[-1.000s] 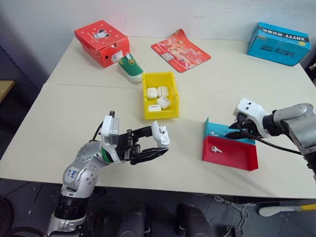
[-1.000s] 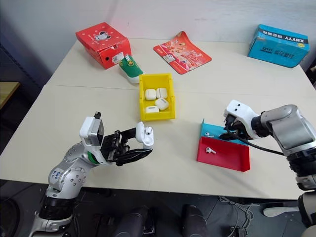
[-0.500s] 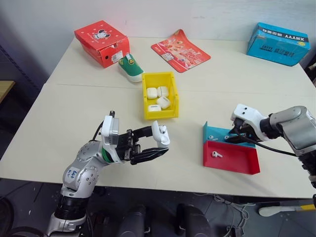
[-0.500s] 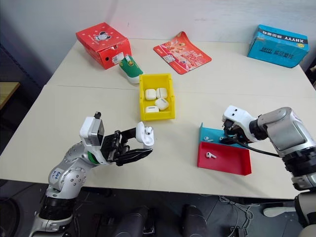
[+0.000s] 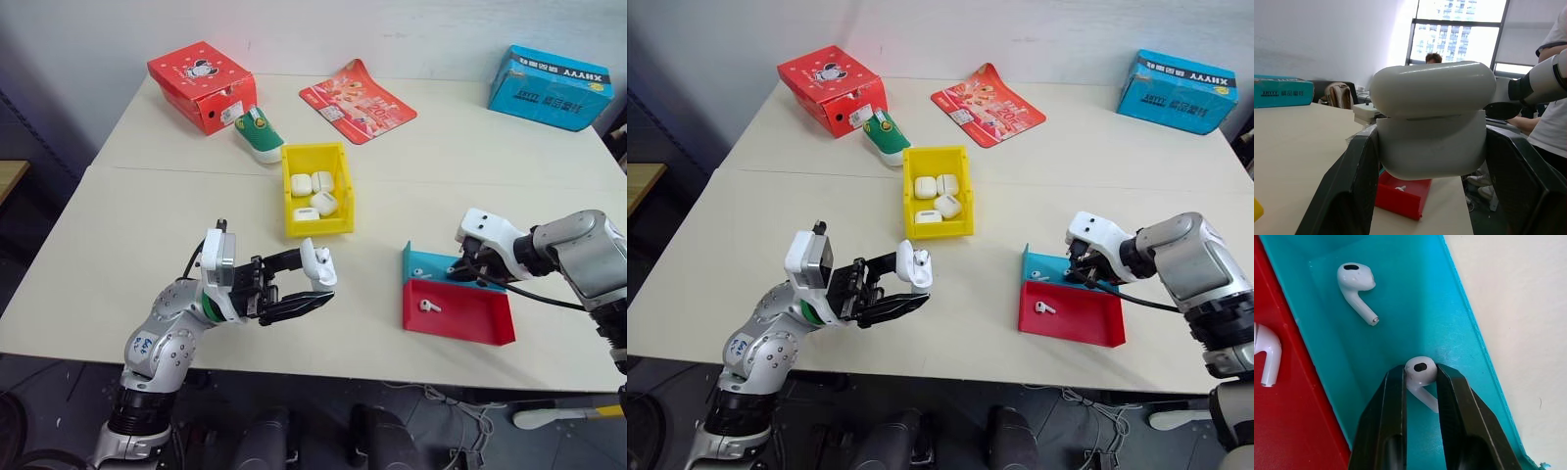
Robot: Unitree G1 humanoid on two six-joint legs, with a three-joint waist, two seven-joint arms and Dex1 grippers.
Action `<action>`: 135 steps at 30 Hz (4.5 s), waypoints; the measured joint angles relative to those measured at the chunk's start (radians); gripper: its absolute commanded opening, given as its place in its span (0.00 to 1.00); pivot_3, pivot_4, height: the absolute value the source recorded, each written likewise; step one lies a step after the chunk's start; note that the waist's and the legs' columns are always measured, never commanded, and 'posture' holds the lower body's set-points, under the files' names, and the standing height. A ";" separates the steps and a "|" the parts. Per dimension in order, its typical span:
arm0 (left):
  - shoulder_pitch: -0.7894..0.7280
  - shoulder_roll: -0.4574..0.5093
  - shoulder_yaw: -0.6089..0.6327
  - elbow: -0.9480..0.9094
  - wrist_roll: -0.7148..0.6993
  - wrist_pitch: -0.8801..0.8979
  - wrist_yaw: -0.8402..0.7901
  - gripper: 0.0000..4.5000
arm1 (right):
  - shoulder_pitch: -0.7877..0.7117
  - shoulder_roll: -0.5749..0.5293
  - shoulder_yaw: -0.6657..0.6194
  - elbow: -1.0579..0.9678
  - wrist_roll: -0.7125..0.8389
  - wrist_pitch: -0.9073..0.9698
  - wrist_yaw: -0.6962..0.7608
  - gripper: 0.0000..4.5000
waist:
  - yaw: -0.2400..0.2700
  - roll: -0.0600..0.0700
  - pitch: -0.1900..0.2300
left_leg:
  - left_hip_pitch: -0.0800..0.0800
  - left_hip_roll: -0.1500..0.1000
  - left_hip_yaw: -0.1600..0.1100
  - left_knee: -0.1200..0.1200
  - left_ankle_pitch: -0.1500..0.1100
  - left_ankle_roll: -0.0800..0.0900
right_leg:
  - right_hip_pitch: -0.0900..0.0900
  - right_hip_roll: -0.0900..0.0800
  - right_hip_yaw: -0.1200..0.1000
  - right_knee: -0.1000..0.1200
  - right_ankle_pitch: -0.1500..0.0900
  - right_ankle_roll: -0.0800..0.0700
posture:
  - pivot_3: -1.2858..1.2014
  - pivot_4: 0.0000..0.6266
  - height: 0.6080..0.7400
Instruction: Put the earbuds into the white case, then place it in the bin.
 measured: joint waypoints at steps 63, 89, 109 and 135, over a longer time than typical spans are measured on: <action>-0.264 -0.167 -0.035 0.218 0.120 -0.131 -0.002 0.62 | 0.166 0.429 -0.525 -0.520 1.283 0.290 -0.548 0.46 | -0.003 -0.001 0.000 | -0.007 -0.001 -0.004 0.004 -0.001 0.004 | -0.002 0.000 -0.003 0.005 0.001 0.001 | 0.52 0.24 1.00; -0.300 0.049 -0.227 0.213 0.493 -0.158 0.036 0.62 | 0.275 0.222 -0.386 -0.634 0.786 -0.065 -0.316 0.13 | 0.008 -0.002 0.001 | -0.009 -0.001 -0.007 0.003 -0.001 0.004 | -0.001 -0.001 -0.006 -0.001 0.002 0.003 | 0.52 0.24 1.00; -0.296 0.060 -0.209 0.201 0.494 -0.079 0.051 0.62 | 0.315 0.157 -0.307 -0.646 0.536 -0.061 -0.321 0.01 | 0.007 -0.002 0.001 | -0.009 -0.001 -0.010 0.004 -0.001 0.004 | 0.001 0.000 -0.011 -0.002 0.002 0.003 | 0.52 0.24 1.00; -0.804 -0.066 -0.043 0.981 0.593 -0.149 0.339 0.62 | 0.986 0.495 -0.933 -0.635 0.436 -0.730 -0.442 0.99 | 0.015 -0.004 0.001 | -0.006 -0.004 -0.002 0.004 0.002 0.006 | 0.000 0.005 -0.011 0.003 0.004 0.009 | 0.52 0.24 1.00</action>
